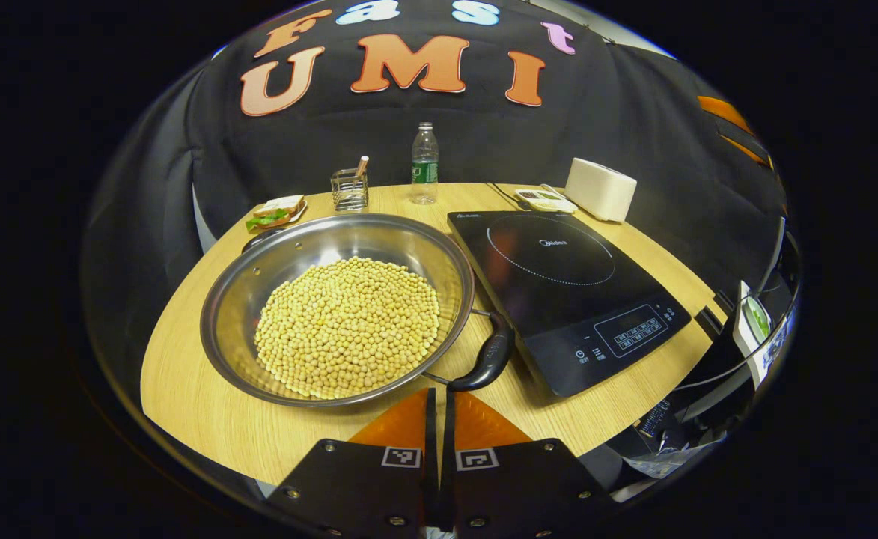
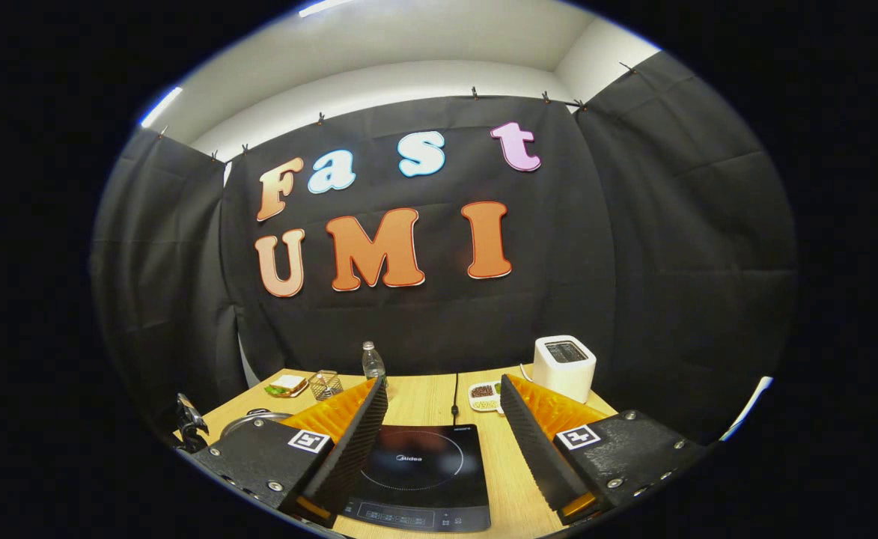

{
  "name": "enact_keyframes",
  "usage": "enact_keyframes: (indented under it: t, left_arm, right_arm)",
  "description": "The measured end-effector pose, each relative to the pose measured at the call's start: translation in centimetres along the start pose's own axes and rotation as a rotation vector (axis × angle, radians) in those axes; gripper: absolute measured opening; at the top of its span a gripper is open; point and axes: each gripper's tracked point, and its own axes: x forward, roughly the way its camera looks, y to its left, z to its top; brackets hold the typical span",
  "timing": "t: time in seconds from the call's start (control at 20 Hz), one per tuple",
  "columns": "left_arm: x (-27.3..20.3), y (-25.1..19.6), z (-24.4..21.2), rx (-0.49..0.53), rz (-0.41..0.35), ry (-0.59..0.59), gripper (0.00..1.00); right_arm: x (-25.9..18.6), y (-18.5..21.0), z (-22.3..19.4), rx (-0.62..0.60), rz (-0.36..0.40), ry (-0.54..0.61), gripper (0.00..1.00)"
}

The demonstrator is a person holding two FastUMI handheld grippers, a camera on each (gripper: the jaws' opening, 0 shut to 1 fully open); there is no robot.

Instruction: First push the handle of the pot to place it horizontally, then grasp the pot with both hands and set it on the induction cooktop.

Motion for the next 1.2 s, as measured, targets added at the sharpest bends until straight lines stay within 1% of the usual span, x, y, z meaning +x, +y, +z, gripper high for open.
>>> enact_keyframes:
  t: [0.25,0.45,0.5,0.55,1.2]
  left_arm:
    - [1.8,-0.8,1.1,0.019,0.006,0.002,0.02]
    - [3.0,-1.5,2.0,0.005,-0.004,0.003,0.02]
    - [3.4,-1.6,2.2,-0.001,-0.007,0.003,0.02]
    - [3.7,-1.7,2.3,-0.007,-0.010,0.003,0.02]
    - [7.5,-3.3,4.9,-0.017,-0.031,0.003,0.02]
  right_arm:
    - [0.2,-1.1,-0.1,0.023,-0.019,-0.003,0.94]
    - [0.6,-2.1,-0.3,-0.003,-0.048,-0.009,0.95]
    - [0.6,-2.1,-0.5,-0.001,-0.042,-0.005,0.90]
    - [0.7,-2.1,-0.6,0.003,-0.038,0.000,0.94]
    - [1.9,-5.0,-1.8,0.012,-0.083,0.017,0.94]
